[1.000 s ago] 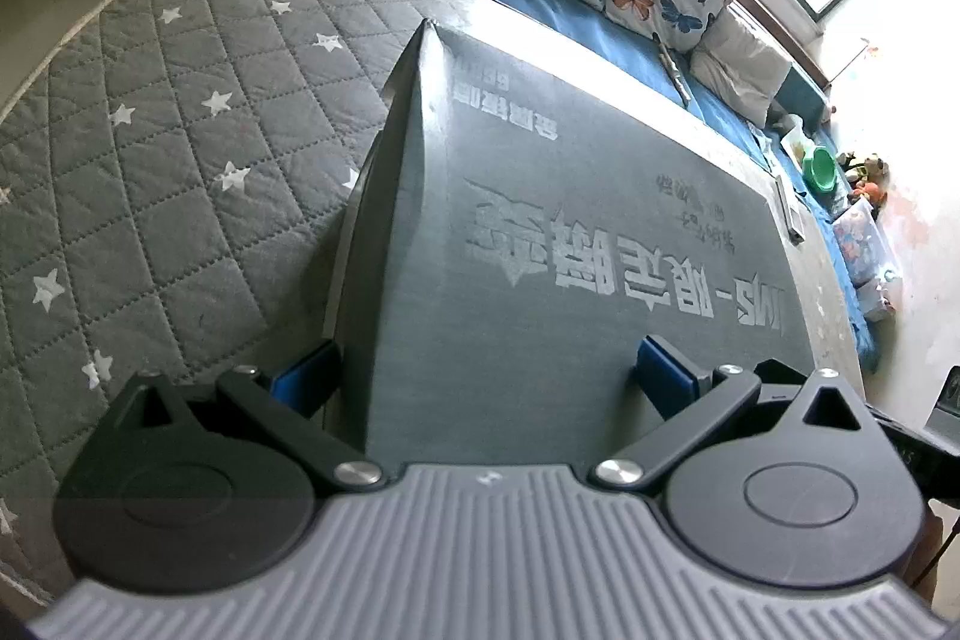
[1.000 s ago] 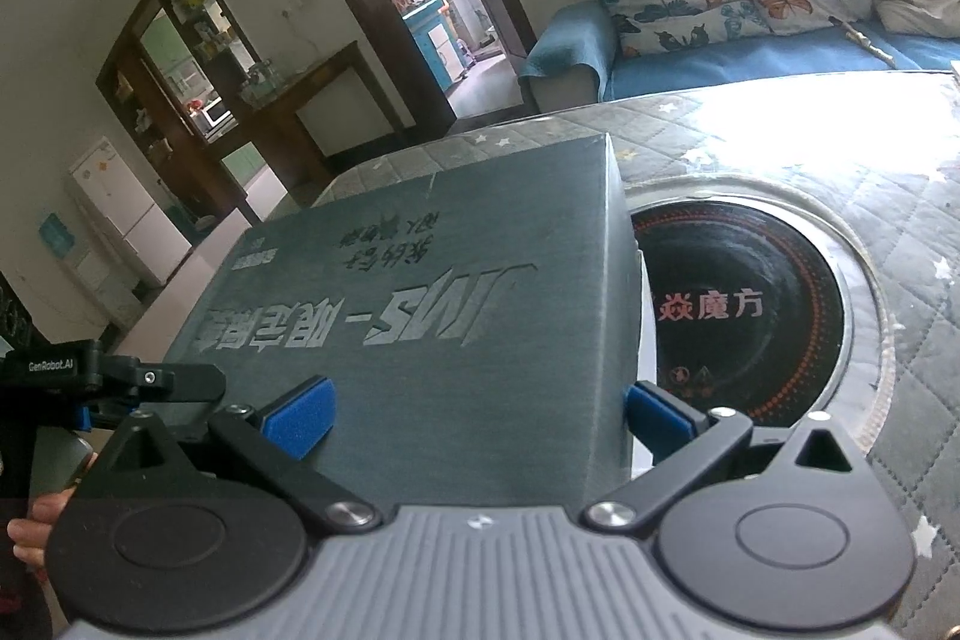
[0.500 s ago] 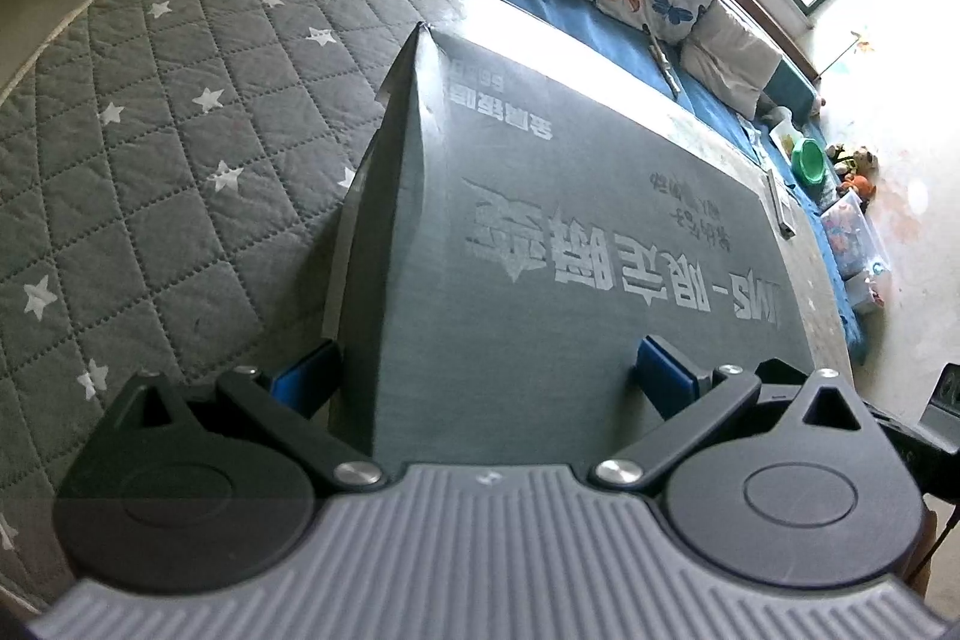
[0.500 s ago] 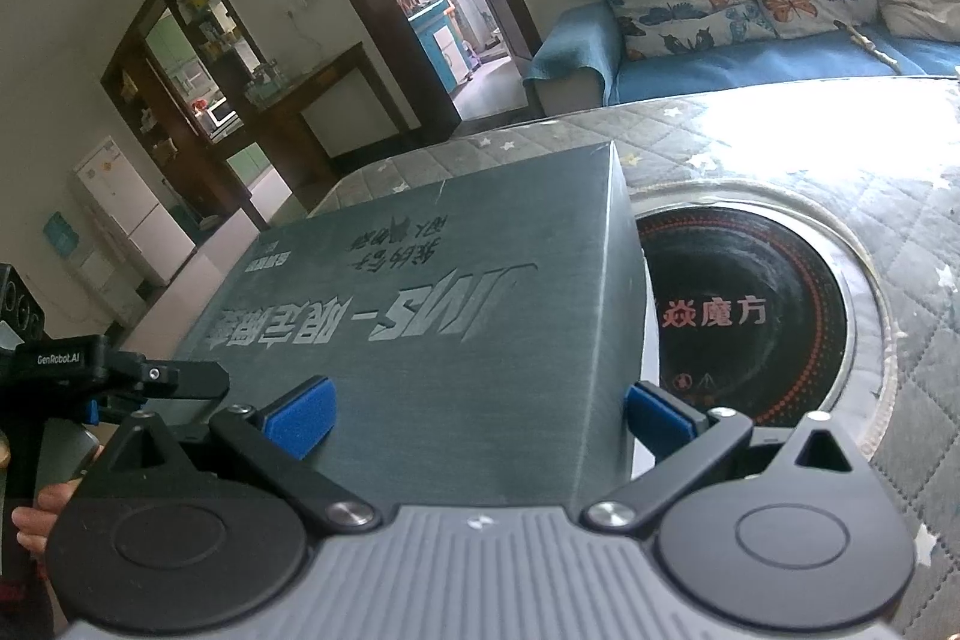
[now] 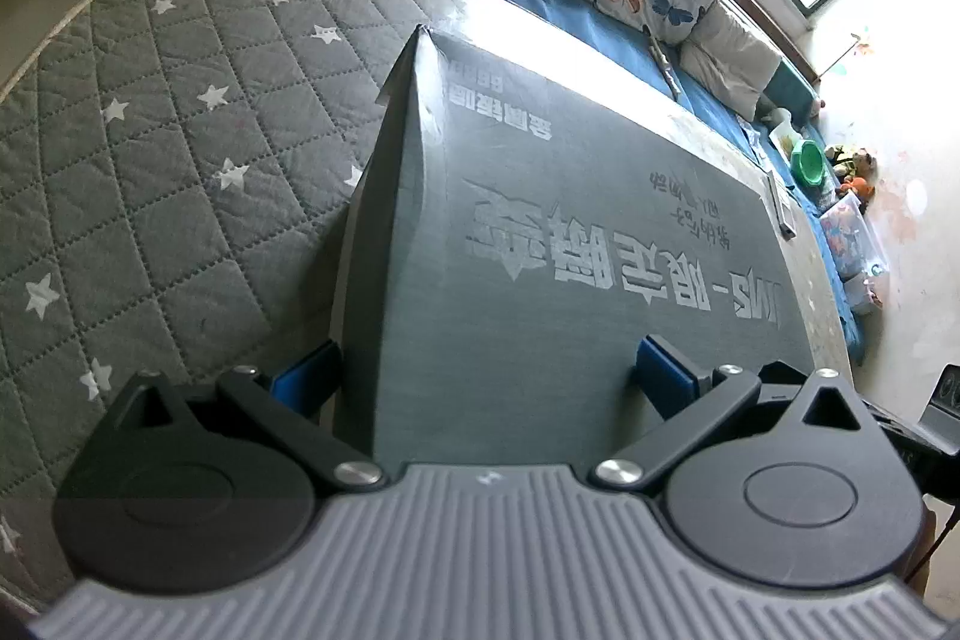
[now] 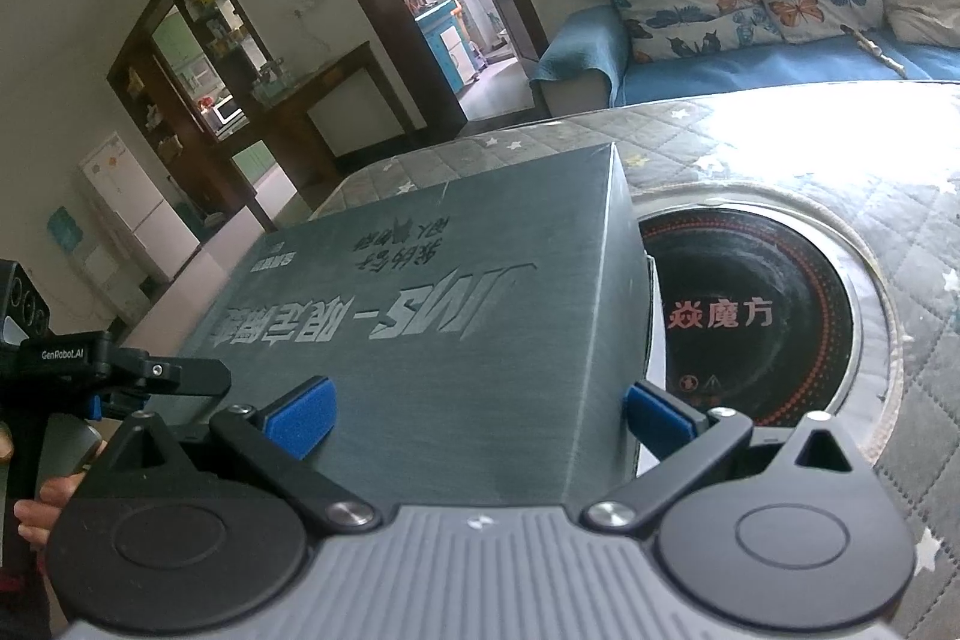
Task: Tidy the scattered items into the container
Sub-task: 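Lower the grey lid with both grippers onto the box rim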
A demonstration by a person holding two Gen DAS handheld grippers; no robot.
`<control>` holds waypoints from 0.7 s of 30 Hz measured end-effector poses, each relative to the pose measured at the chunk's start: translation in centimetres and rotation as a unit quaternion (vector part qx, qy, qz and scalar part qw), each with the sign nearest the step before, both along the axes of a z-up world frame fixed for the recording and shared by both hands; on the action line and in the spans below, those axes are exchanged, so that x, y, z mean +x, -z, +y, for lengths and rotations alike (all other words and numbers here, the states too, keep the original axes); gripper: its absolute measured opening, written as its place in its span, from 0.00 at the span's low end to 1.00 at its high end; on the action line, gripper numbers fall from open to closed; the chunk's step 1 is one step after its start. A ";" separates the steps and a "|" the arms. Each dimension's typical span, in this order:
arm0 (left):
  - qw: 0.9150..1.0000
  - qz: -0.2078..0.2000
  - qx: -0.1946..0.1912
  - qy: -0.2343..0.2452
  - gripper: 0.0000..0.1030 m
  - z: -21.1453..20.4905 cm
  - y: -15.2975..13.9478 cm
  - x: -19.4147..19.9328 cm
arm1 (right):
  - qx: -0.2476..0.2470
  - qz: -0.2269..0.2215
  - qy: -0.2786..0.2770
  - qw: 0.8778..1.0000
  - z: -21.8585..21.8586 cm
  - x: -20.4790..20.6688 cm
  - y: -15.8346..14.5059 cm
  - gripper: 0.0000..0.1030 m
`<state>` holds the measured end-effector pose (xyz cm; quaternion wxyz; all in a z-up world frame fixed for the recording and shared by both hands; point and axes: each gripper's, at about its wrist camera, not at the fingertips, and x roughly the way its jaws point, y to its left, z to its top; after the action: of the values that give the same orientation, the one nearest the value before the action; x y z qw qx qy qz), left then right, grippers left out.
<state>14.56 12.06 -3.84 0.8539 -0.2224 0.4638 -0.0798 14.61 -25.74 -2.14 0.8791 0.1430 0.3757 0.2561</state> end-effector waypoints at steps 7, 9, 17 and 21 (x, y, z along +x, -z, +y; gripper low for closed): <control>1.000 0.002 0.003 0.000 1.00 -1.3 -1.9 0.1 | 0.000 -0.001 0.000 1.000 0.0 -0.1 0.0 1.00; 1.000 0.003 0.002 -0.002 1.00 -2.1 -2.2 0.3 | -0.001 -0.002 0.000 1.000 0.0 -0.1 0.1 1.00; 1.000 0.003 0.003 0.001 1.00 -4.2 -2.1 -0.3 | -0.002 -0.001 0.000 1.000 0.1 -0.4 0.2 1.00; 1.000 0.004 0.005 0.004 1.00 -5.5 -2.1 0.3 | -0.003 0.001 0.000 1.000 0.3 -0.3 0.2 1.00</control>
<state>14.86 6.51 -1.70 0.8526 -0.2166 0.4688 -0.0799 14.28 -25.43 -2.36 0.8791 0.1402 0.3775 0.2550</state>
